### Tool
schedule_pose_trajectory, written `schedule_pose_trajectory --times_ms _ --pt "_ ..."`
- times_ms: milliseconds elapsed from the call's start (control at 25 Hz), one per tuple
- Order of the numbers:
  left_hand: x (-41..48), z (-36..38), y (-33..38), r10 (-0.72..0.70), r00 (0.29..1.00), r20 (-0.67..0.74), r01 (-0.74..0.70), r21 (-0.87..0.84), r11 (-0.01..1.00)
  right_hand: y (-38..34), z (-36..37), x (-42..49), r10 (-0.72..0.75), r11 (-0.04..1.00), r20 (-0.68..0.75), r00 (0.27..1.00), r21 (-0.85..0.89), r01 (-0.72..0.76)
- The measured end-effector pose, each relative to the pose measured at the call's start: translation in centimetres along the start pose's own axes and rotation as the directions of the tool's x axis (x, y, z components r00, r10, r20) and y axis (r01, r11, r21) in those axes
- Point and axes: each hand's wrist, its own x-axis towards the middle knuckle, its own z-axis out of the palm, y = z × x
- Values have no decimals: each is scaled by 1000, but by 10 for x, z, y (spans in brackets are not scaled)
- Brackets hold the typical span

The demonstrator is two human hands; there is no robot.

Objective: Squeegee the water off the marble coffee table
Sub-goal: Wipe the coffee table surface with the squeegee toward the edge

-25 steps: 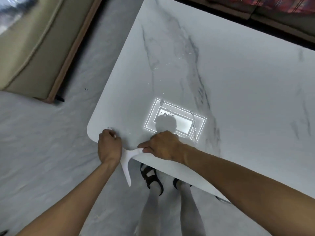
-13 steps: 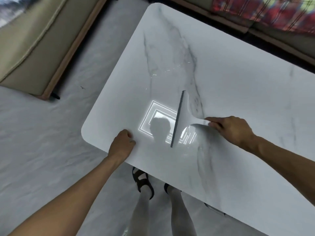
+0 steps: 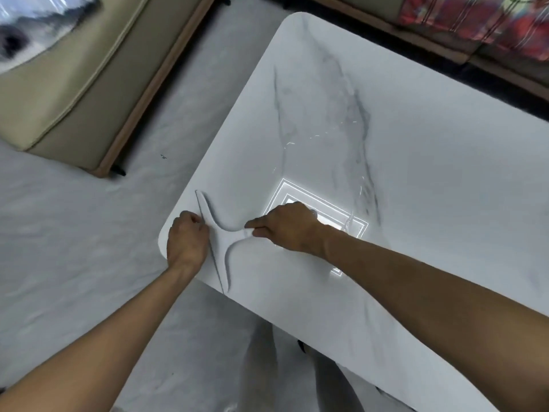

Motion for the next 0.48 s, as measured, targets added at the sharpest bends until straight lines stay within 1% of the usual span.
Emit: schedule_pose_trajectory --times_ms 40,120,200,240,360,480 --pt "10 -1 2 10 1000 14 -10 -2 1000 -1 -3 11 11 1000 14 1000 -7 -11" --pt "34 5 14 46 998 39 -47 11 999 19 -12 21 49 998 -45 998 31 -48" --pt "51 15 33 109 989 105 -111 15 994 60 -24 9 149 984 -91 985 109 -139" --pt "57 20 45 159 976 148 -161 2 987 83 -31 -6 231 967 -94 968 136 -218" --pt "71 28 87 290 919 266 -304 13 952 147 -44 -72 485 864 -96 870 207 -459" --pt "82 34 124 395 853 340 -452 103 886 178 -53 -144 663 747 -147 734 187 -638"
